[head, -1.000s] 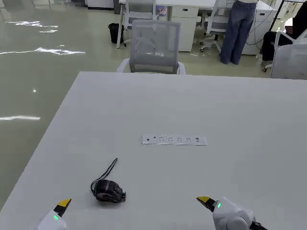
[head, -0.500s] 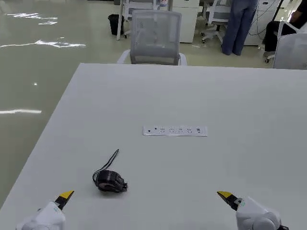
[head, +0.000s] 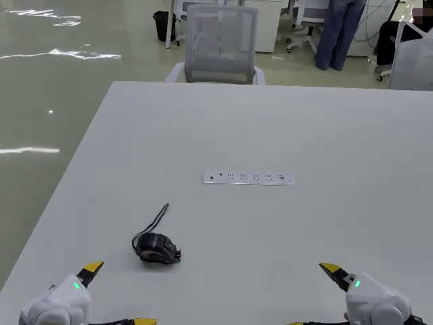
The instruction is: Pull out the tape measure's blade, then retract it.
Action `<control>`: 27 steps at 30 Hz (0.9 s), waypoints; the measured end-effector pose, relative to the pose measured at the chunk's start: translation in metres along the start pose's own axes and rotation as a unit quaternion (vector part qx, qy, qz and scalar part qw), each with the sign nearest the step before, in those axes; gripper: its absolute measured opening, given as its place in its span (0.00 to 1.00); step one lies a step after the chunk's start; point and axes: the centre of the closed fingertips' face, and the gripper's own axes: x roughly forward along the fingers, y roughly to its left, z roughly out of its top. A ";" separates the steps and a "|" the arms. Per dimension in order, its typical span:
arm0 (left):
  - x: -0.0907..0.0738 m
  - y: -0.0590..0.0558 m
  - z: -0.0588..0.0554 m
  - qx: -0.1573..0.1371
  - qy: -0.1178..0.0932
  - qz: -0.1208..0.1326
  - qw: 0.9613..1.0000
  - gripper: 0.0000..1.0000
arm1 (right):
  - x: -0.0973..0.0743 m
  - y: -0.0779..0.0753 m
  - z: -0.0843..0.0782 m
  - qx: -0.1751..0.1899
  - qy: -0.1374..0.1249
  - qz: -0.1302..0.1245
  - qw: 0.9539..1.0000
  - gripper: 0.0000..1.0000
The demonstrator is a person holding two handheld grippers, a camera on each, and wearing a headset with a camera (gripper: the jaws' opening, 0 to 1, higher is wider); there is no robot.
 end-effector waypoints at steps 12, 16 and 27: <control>0.000 0.001 -0.003 0.000 0.006 0.000 1.000 0.99 | 0.001 0.001 0.000 -0.005 0.002 0.001 1.000 0.97; -0.001 0.000 -0.001 0.000 0.005 0.000 1.000 0.99 | 0.001 0.001 -0.001 -0.003 0.002 0.002 1.000 0.97; -0.002 -0.001 -0.002 0.001 0.005 0.000 1.000 0.99 | 0.002 0.004 -0.003 -0.003 0.007 0.006 1.000 0.97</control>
